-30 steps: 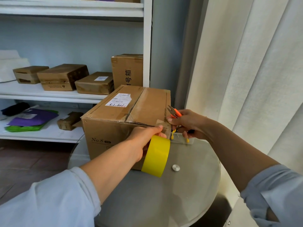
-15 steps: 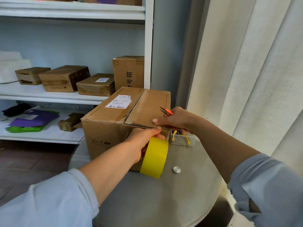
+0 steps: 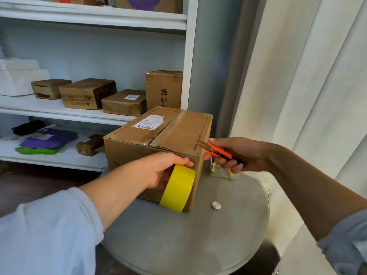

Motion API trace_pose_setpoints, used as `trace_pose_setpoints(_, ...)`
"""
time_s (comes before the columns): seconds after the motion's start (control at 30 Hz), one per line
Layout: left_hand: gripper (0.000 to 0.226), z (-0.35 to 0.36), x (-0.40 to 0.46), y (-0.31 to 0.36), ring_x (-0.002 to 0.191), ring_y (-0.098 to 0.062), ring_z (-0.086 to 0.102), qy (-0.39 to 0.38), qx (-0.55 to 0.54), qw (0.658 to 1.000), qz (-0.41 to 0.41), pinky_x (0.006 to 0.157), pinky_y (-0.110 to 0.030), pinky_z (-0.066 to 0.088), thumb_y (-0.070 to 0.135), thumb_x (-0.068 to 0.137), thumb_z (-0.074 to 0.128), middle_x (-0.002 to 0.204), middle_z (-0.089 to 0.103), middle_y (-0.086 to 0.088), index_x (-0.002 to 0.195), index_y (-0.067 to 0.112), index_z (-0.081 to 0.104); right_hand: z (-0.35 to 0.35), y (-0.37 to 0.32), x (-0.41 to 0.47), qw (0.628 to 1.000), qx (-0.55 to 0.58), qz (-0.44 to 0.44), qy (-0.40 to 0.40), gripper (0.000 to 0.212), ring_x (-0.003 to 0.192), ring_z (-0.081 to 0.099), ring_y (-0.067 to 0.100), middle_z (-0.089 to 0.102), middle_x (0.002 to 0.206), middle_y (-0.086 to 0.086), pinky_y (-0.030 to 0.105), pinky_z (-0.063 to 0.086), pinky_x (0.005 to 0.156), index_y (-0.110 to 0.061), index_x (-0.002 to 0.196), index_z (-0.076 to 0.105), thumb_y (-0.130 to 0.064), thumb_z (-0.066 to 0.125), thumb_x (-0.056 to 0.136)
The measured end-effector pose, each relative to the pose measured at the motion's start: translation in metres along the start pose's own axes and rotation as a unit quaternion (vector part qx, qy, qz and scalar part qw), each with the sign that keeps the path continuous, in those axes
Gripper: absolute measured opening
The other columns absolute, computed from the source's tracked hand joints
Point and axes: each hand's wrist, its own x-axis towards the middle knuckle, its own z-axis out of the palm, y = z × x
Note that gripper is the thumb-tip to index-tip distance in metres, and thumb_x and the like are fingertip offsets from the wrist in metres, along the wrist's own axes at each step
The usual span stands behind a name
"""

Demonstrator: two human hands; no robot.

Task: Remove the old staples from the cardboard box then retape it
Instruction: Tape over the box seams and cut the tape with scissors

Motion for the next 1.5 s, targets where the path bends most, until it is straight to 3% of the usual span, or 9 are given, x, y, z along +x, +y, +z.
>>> trace_pose_setpoints(0.17,0.021,-0.001,0.004,-0.003,0.078,-0.020,0.061,0.005,-0.007,1.000,-0.005,0.076,-0.033,0.049,0.027,0.092,0.058,0.082,0.067,-0.006,0.079,0.017,0.070,-0.001,0.012,-0.010,0.995,-0.046,0.070,-0.056,0.046,0.045,0.031,0.005,0.044,0.063,-0.002,0.013,0.027,0.036,-0.007,0.107,0.063,-0.046,0.043,0.095)
trace_pose_setpoints(0.4,0.020,0.001,0.008,-0.005,0.085,-0.021,0.060,-0.008,-0.002,1.000,-0.015,0.089,-0.036,0.047,0.028,0.090,0.060,0.088,0.067,-0.006,0.078,0.017,0.071,0.006,0.014,-0.002,0.993,-0.068,0.094,-0.037,0.041,0.045,0.031,0.004,0.044,0.062,-0.002,0.013,0.026,0.037,-0.010,0.098,0.063,-0.046,0.042,0.097)
trace_pose_setpoints(0.8,0.017,0.000,0.009,-0.006,0.082,-0.019,0.060,-0.018,-0.008,1.000,-0.015,0.082,-0.033,0.048,0.027,0.089,0.061,0.086,0.067,-0.005,0.080,0.016,0.070,0.014,0.007,0.012,0.995,-0.052,0.085,-0.022,0.040,0.043,0.028,0.004,0.043,0.062,-0.003,0.013,0.021,0.037,-0.011,0.095,0.063,-0.045,0.042,0.098)
trace_pose_setpoints(1.1,0.019,0.001,0.008,-0.004,0.081,-0.020,0.060,0.001,0.001,1.000,0.003,0.078,-0.033,0.049,0.025,0.090,0.061,0.086,0.068,-0.006,0.076,0.016,0.070,0.013,0.004,0.003,0.994,-0.101,0.040,0.016,0.035,0.047,0.025,0.004,0.039,0.060,-0.004,0.016,0.016,0.040,-0.014,0.092,0.066,-0.043,0.048,0.096)
trace_pose_setpoints(1.17,0.020,-0.002,0.006,-0.003,0.081,-0.021,0.061,0.004,0.002,1.000,0.002,0.078,-0.033,0.049,0.025,0.090,0.061,0.085,0.068,-0.007,0.076,0.015,0.070,0.010,-0.002,-0.006,0.993,-0.105,0.013,0.054,0.037,0.047,0.023,0.006,0.036,0.058,-0.004,0.015,0.016,0.039,-0.014,0.091,0.066,-0.048,0.053,0.092)
trace_pose_setpoints(1.23,0.020,-0.006,0.004,-0.002,0.081,-0.021,0.061,0.005,0.004,1.000,0.001,0.077,-0.034,0.049,0.026,0.090,0.062,0.085,0.068,-0.007,0.076,0.015,0.070,0.015,-0.006,-0.006,0.983,-0.107,-0.031,0.148,0.037,0.047,0.026,0.007,0.035,0.060,-0.001,0.015,0.022,0.037,-0.011,0.094,0.064,-0.047,0.060,0.087)
trace_pose_setpoints(1.33,0.019,-0.004,0.004,-0.004,0.080,-0.021,0.061,0.002,0.010,1.000,0.005,0.077,-0.034,0.049,0.026,0.089,0.062,0.083,0.068,-0.007,0.075,0.016,0.071,0.035,-0.003,0.012,0.955,-0.123,-0.100,0.253,0.042,0.059,0.041,0.009,0.045,0.073,0.000,0.018,0.035,0.048,-0.006,0.108,0.059,-0.040,0.067,0.085)
trace_pose_setpoints(1.43,0.018,-0.003,0.005,-0.005,0.081,-0.021,0.061,0.004,0.011,1.000,0.020,0.083,-0.035,0.048,0.025,0.089,0.063,0.082,0.068,-0.006,0.076,0.015,0.071,0.054,0.006,0.029,0.952,-0.142,-0.126,0.240,0.052,0.081,0.048,0.009,0.048,0.094,-0.006,0.019,0.037,0.059,-0.015,0.125,0.053,-0.040,0.071,0.082)
trace_pose_setpoints(1.5,0.016,-0.006,0.003,-0.004,0.084,-0.021,0.061,-0.002,0.034,0.999,0.028,0.085,-0.036,0.048,0.024,0.089,0.062,0.084,0.068,-0.005,0.079,0.015,0.071,0.056,0.009,0.031,0.951,-0.155,-0.136,0.231,0.040,0.076,0.047,0.009,0.048,0.086,-0.007,0.018,0.035,0.058,-0.014,0.117,0.058,-0.035,0.068,0.085)
